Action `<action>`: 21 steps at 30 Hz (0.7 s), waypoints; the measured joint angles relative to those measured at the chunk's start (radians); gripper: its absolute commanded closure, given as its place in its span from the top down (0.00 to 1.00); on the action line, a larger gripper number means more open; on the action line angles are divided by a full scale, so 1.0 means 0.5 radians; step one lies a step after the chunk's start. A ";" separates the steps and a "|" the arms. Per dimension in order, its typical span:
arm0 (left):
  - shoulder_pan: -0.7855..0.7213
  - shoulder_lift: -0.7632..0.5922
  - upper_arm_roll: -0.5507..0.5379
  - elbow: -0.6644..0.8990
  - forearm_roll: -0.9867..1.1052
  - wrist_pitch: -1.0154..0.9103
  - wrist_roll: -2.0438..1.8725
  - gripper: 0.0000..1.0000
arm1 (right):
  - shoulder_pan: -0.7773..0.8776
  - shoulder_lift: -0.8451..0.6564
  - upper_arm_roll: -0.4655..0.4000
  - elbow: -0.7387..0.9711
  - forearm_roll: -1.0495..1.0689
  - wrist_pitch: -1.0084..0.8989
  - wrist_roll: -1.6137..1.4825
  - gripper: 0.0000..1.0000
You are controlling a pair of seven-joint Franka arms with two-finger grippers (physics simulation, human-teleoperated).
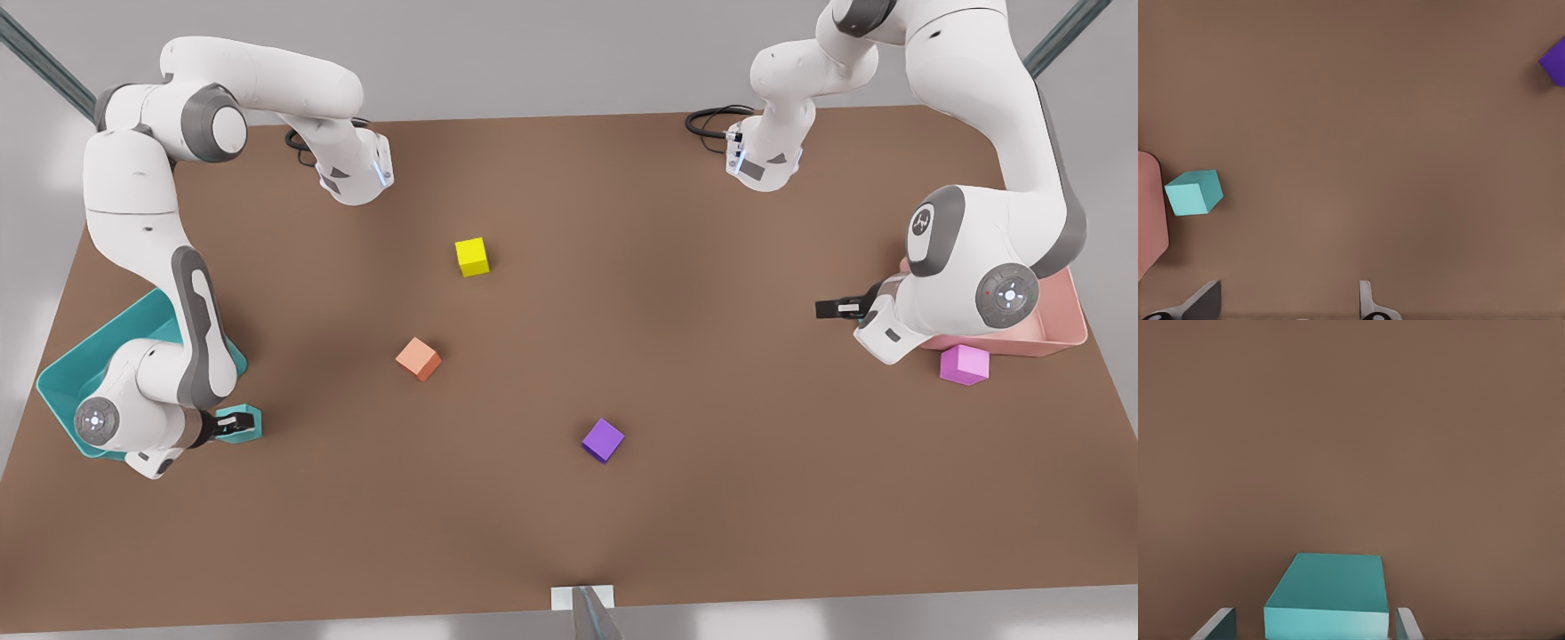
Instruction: Stack the two blue cubes on top of each other
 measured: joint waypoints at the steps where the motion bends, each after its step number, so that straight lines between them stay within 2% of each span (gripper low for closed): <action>1: 0.001 0.001 0.000 0.000 0.000 0.000 0.000 1.00 | -0.001 0.007 -0.002 0.000 -0.002 0.000 0.007 0.91; 12: 0.007 0.011 0.000 0.000 0.000 -0.025 -0.001 1.00 | 0.004 0.049 -0.020 0.000 -0.031 0.000 0.064 0.91; 15: 0.010 0.024 0.000 0.002 0.000 -0.028 -0.001 1.00 | 0.007 0.061 -0.020 0.000 -0.043 0.000 0.078 0.85; 20: 0.028 0.041 0.000 0.003 0.000 -0.039 0.000 1.00 | 0.016 0.079 -0.019 0.000 -0.063 0.000 0.096 0.82; 21: 0.034 0.041 0.000 0.005 0.000 -0.046 0.000 1.00 | 0.019 0.084 -0.020 0.000 -0.066 0.000 0.099 0.73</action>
